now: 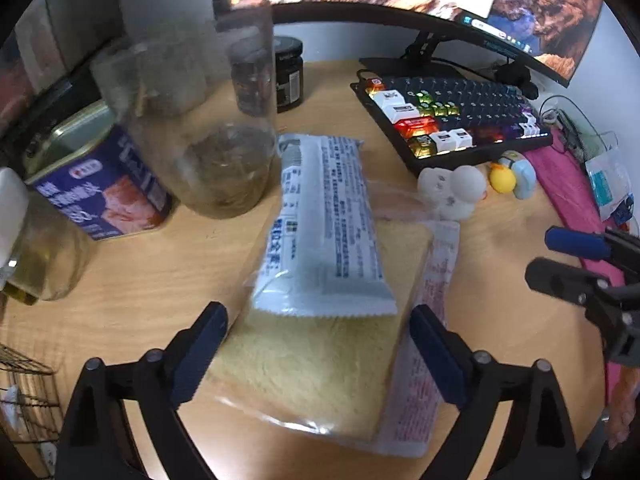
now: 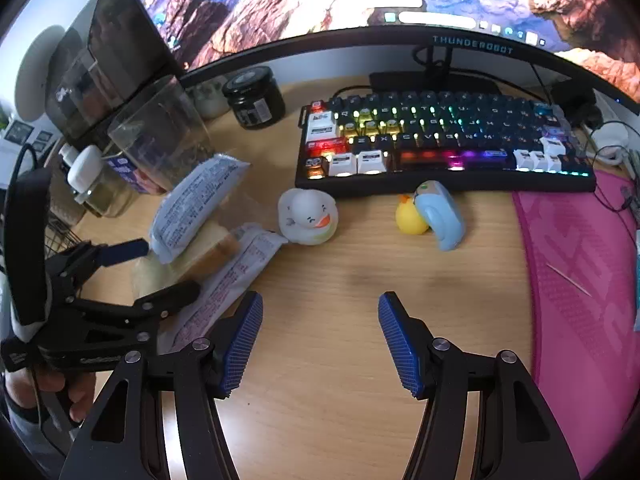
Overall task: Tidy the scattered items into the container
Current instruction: 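Move both grippers back over the desk toward the bread bag, then grasp the bread bag with the left gripper while the right gripper grasps a sachet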
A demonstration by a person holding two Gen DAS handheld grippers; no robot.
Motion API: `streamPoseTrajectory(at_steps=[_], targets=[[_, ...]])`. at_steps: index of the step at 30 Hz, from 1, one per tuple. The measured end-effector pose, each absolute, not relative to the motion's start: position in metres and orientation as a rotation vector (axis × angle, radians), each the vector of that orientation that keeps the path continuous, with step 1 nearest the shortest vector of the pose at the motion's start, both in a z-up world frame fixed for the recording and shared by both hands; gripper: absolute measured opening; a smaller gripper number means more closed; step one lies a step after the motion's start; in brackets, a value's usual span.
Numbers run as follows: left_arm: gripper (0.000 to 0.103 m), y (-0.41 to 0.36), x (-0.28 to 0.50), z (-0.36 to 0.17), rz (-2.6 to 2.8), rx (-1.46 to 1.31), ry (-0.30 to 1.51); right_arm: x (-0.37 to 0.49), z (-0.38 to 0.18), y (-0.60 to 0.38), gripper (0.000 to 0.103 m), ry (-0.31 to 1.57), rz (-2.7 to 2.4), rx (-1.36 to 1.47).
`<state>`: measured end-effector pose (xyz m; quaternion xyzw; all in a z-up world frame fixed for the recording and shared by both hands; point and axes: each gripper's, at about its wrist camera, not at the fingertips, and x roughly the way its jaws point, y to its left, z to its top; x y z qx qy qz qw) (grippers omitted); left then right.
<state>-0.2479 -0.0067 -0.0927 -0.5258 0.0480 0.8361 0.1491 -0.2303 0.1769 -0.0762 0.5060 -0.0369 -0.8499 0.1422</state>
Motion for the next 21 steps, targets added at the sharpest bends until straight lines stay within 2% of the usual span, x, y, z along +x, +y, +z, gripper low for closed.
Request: streamPoseTrajectory(at_steps=[3,9,14,18,21], targets=[[0.096,-0.012,-0.256,-0.099,2.379,-1.529,0.053,-0.232,-0.077,0.175,0.061,-0.105,-2.449,1.465],[0.099,-0.013,-0.257,-0.104,2.363,-1.511,0.041,-0.234,-0.078,0.170,0.061,-0.097,-2.442,1.468],[0.083,-0.016,-0.246,-0.100,2.365,-1.528,0.006,-0.230,-0.077,0.163,0.061,-0.082,-2.428,1.465],[0.079,-0.029,-0.228,-0.093,2.350,-1.545,-0.102,-0.226,-0.075,0.158,0.061,-0.074,-2.421,1.461],[0.078,-0.036,-0.210,-0.090,2.359,-1.554,-0.111,-0.221,-0.074,0.150,0.061,-0.063,-2.405,1.455]])
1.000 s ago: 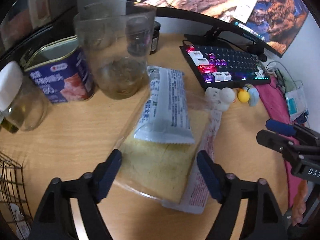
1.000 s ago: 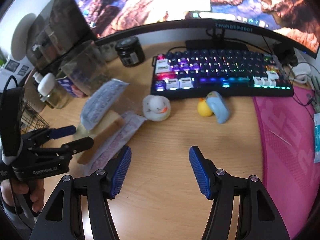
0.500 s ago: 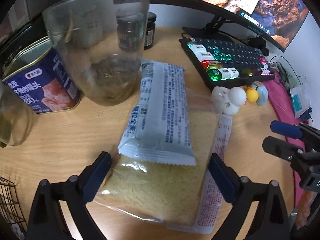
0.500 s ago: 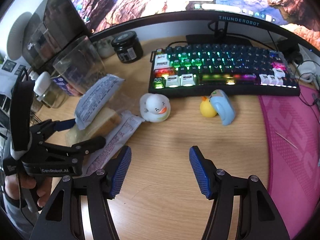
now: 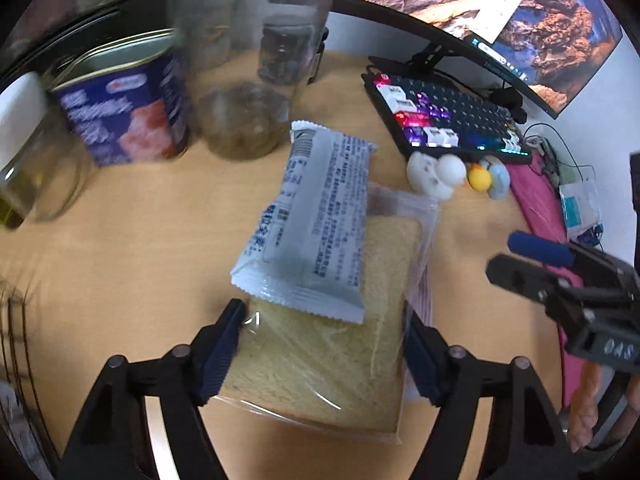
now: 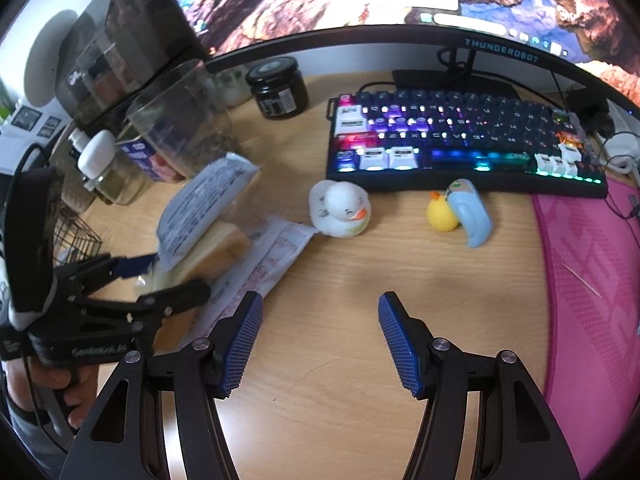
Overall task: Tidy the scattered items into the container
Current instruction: 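Grasp the bread bag with the left gripper while the right gripper grasps a sachet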
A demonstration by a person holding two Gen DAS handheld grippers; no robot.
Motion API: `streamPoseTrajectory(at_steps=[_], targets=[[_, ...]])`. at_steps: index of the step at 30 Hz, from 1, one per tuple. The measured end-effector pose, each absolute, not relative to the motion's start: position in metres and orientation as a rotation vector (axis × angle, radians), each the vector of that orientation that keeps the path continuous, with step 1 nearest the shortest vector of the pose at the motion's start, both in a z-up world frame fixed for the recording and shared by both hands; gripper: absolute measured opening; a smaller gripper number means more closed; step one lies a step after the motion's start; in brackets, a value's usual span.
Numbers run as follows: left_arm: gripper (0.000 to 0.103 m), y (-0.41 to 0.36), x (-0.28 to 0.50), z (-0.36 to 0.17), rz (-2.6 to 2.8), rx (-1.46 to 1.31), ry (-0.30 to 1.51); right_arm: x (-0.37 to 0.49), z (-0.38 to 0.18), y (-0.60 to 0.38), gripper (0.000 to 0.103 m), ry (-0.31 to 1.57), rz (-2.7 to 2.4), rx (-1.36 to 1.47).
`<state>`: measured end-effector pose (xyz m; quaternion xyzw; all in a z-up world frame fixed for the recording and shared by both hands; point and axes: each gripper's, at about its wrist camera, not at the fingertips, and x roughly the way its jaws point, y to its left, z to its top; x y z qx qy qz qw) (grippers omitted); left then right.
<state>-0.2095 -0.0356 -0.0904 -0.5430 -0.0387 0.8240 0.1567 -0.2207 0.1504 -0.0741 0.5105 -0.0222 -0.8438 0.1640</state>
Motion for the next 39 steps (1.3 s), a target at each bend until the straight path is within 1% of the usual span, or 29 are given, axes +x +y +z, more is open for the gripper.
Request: streamPoseTrajectory(at_steps=[7,13,15,19,29,30,31,33,34,39], targets=[[0.078,-0.042,-0.165,-0.078,2.353,-1.558,-0.095,-0.209,-0.071,0.121,0.061,-0.033,-2.355,1.431],[0.078,-0.048,-0.145,-0.079,2.355,-1.566,-0.109,-0.202,-0.068,0.069,0.061,-0.018,-2.229,1.394],[0.078,-0.054,-0.138,-0.080,2.356,-1.564,-0.119,-0.203,-0.071,0.056,0.061,-0.051,-2.189,1.398],[0.078,-0.058,-0.129,-0.082,2.348,-1.562,-0.097,-0.208,-0.080,0.041,0.061,-0.116,-2.090,1.440],[0.078,-0.063,-0.124,-0.083,2.318,-1.542,-0.103,-0.213,-0.096,0.010,0.061,-0.076,-2.071,1.476],[0.078,-0.064,-0.124,-0.083,2.314,-1.542,-0.113,-0.213,-0.097,0.008,0.061,-0.067,-2.068,1.471],[0.078,-0.065,-0.124,-0.083,2.309,-1.545,-0.126,-0.212,-0.097,0.005,0.054,-0.053,-2.066,1.460],[0.078,-0.068,-0.123,-0.083,2.295,-1.554,-0.155,-0.210,-0.097,0.001,0.047,-0.026,-2.056,1.449],[0.078,-0.069,-0.121,-0.082,2.290,-1.558,-0.164,-0.210,-0.096,0.001,0.046,-0.018,-2.065,1.446],[0.078,-0.077,-0.113,-0.081,2.308,-1.573,-0.166,-0.217,-0.090,0.019,0.045,0.017,-2.161,1.454]])
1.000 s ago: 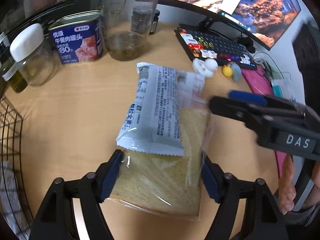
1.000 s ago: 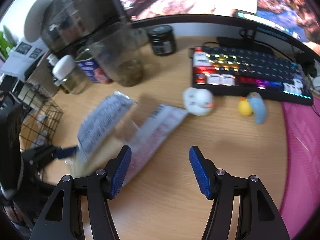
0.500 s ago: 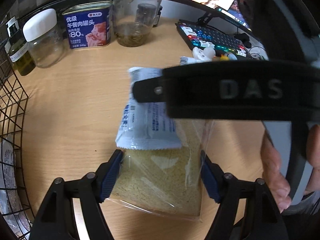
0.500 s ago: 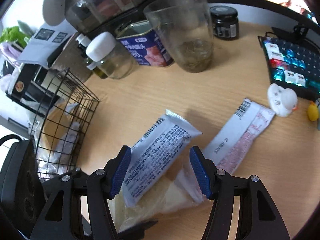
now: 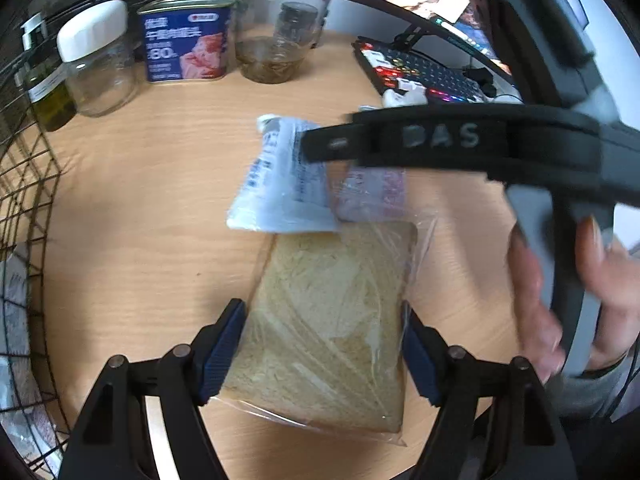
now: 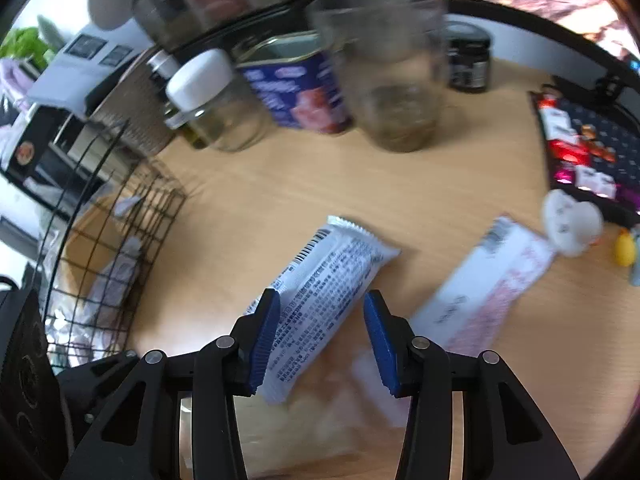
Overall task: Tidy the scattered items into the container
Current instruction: 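Grasp the bread bag with the left gripper while the right gripper grasps a sachet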
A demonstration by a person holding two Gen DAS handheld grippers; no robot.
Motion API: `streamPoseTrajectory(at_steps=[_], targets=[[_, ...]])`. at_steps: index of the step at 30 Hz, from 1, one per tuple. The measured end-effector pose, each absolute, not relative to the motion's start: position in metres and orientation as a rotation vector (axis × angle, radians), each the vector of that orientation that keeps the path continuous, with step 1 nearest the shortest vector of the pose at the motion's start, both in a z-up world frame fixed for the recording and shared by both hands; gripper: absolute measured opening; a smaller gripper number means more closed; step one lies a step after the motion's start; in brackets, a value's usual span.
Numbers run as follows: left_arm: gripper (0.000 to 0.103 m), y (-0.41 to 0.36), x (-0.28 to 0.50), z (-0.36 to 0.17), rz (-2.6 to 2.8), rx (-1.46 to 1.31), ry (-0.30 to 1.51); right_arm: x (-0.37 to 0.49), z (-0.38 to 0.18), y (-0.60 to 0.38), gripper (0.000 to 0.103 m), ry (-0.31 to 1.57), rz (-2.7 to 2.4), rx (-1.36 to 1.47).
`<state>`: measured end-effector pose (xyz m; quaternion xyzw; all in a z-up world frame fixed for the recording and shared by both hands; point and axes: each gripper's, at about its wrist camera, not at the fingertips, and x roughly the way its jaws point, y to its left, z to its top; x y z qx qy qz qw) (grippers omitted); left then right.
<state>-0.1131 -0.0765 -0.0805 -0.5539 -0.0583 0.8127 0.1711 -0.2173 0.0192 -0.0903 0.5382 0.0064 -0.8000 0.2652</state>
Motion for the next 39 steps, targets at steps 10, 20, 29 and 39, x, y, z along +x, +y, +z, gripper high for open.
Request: streamPoseTrajectory(at_steps=[10,20,29,39], targets=[[0.078,-0.089,-0.099,-0.063,2.364,-1.563,-0.174,-0.228,-0.087,0.050,0.046,-0.036,-2.219,1.481],[0.078,-0.107,-0.069,-0.042,2.451,-1.543,-0.183,-0.233,-0.089,-0.012,0.059,0.092,-2.124,1.427],[0.078,-0.123,-0.057,-0.029,2.503,-1.514,-0.218,-0.228,-0.081,-0.051,0.063,0.577,-1.961,1.128],[0.078,-0.136,-0.049,-0.020,2.577,-1.510,-0.267,-0.225,-0.115,-0.075,0.063,0.848,-1.736,1.096]])
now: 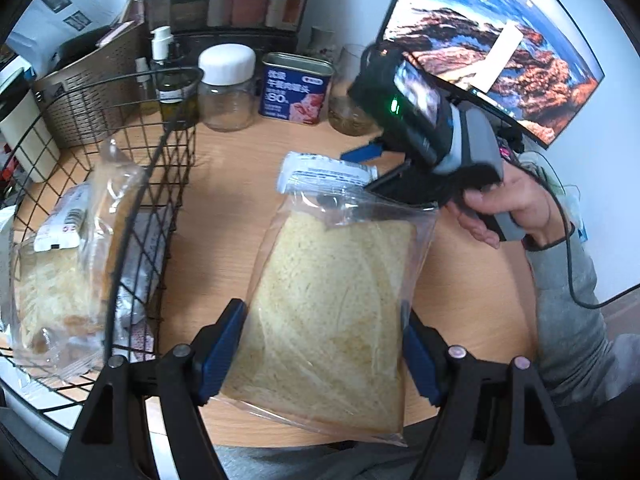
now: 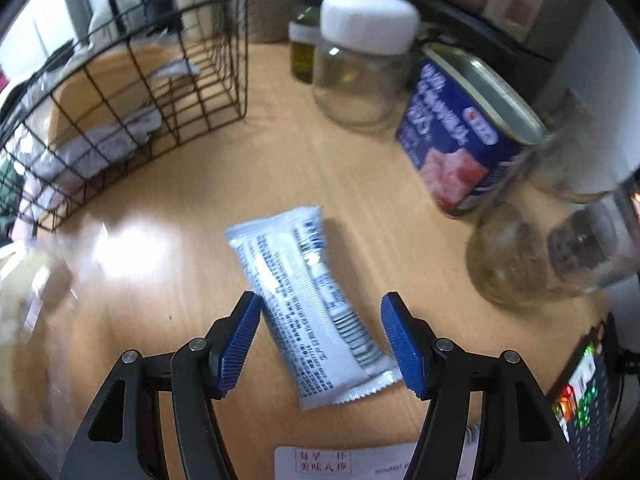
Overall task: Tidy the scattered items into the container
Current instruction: 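Grasp the bread bag with the left gripper while the right gripper grasps a sachet, then carry both items to the wire basket and open both grippers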
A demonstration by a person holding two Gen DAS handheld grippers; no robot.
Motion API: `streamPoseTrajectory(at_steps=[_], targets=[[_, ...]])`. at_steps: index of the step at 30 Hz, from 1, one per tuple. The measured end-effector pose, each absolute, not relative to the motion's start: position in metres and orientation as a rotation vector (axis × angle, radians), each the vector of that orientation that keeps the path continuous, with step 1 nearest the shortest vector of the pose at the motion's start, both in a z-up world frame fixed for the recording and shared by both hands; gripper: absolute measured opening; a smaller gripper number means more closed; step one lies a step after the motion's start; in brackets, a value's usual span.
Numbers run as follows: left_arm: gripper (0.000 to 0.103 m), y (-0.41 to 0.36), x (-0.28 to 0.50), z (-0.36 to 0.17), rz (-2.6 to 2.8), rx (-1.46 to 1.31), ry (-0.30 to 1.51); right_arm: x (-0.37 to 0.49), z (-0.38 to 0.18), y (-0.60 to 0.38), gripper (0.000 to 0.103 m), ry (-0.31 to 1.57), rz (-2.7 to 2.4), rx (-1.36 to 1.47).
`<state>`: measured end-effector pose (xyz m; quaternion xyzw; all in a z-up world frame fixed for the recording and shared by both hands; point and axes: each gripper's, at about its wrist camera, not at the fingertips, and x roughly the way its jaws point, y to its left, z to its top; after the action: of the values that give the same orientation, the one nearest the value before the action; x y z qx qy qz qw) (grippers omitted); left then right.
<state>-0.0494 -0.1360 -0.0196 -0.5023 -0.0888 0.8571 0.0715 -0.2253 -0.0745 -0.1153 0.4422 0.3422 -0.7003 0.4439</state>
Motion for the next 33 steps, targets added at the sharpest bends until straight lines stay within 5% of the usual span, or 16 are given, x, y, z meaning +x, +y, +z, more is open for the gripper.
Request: streamPoseTrajectory(at_steps=[2,6,33], targets=[[0.078,-0.137,-0.049,-0.018,2.576,-1.507,-0.279,-0.223,-0.114,-0.076,0.061,0.842,-1.748,1.078],[0.078,-0.136,-0.047,-0.017,2.585,-1.517,-0.270,-0.222,-0.111,-0.073,0.039,0.816,-1.782,1.122],[0.078,-0.166,-0.019,0.068,2.900,-1.256,-0.299,-0.140,0.044,-0.006,0.037,0.389,-2.182,1.103]])
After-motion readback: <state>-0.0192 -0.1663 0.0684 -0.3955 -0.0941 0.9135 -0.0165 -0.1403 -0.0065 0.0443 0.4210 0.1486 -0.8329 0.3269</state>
